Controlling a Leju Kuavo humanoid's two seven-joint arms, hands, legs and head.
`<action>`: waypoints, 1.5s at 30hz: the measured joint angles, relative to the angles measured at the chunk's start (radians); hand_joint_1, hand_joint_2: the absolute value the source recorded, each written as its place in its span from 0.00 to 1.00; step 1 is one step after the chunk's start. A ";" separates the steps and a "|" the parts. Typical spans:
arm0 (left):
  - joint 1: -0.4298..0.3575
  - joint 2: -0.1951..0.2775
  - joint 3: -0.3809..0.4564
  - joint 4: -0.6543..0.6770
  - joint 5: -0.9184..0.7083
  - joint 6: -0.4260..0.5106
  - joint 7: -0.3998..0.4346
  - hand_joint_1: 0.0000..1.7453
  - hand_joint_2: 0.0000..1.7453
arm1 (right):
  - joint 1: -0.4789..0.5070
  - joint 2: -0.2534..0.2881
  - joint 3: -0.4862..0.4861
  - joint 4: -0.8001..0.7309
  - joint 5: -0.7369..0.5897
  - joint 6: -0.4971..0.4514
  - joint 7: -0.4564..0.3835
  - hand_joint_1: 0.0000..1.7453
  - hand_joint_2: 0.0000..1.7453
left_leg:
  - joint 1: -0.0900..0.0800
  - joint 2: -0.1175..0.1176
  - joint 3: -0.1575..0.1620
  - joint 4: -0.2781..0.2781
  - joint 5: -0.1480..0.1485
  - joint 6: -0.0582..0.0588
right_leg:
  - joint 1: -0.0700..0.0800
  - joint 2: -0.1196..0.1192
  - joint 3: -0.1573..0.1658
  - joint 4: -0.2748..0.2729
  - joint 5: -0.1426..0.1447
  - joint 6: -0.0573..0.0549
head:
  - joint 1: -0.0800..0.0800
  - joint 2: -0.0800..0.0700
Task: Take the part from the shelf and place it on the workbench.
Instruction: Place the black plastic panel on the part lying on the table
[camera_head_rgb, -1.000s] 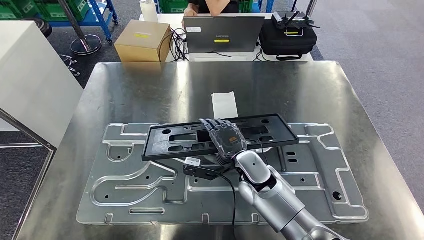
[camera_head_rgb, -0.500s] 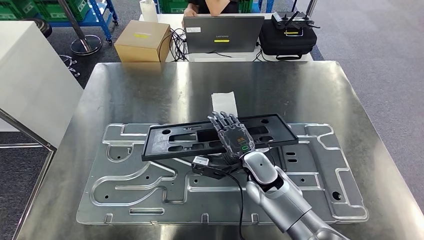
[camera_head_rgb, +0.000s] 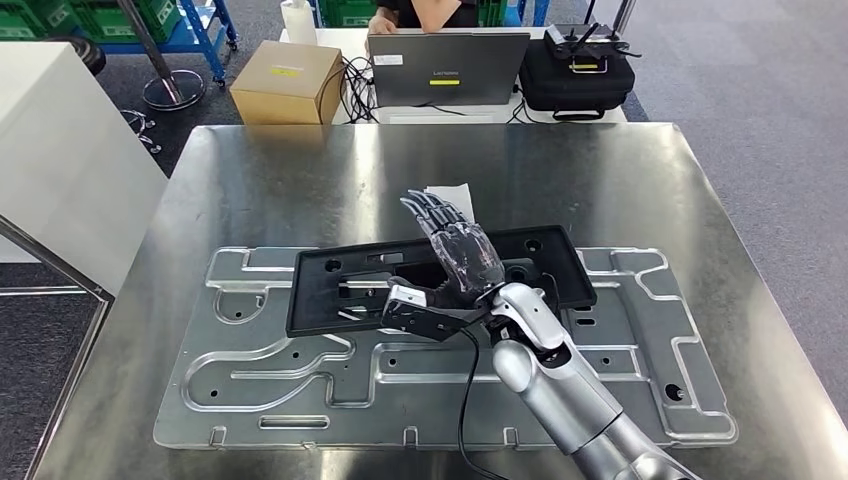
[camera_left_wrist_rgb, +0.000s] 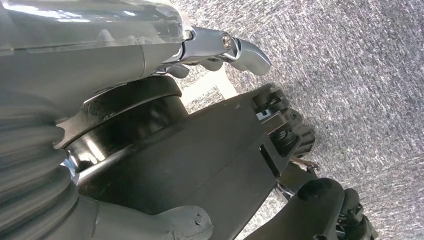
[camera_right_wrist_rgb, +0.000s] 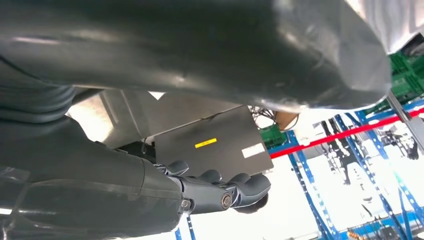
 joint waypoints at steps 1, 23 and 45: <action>0.000 0.000 -0.002 0.000 0.000 0.000 0.000 0.00 1.00 | 0.000 0.001 -0.001 -0.004 -0.002 0.000 0.000 0.00 0.00 | 0.000 0.000 0.000 0.000 0.000 0.000 | 0.000 0.000 0.000 0.000 0.000 0.000 | 0.000 0.000; -0.027 -0.013 -0.021 0.000 0.023 -0.033 -0.012 0.00 0.00 | -0.088 0.088 0.087 0.038 -0.022 -0.011 0.014 0.00 0.00 | 0.000 0.000 0.001 0.001 0.000 0.000 | 0.000 -0.001 0.002 -0.001 0.000 0.000 | 0.000 0.000; -0.050 -0.019 -0.042 0.000 0.041 -0.015 0.031 0.00 0.00 | -0.094 0.110 0.137 0.085 -0.027 -0.062 0.022 0.00 0.00 | 0.009 0.005 0.000 0.000 0.011 0.013 | -0.001 -0.004 -0.022 0.040 0.016 0.014 | 0.004 0.000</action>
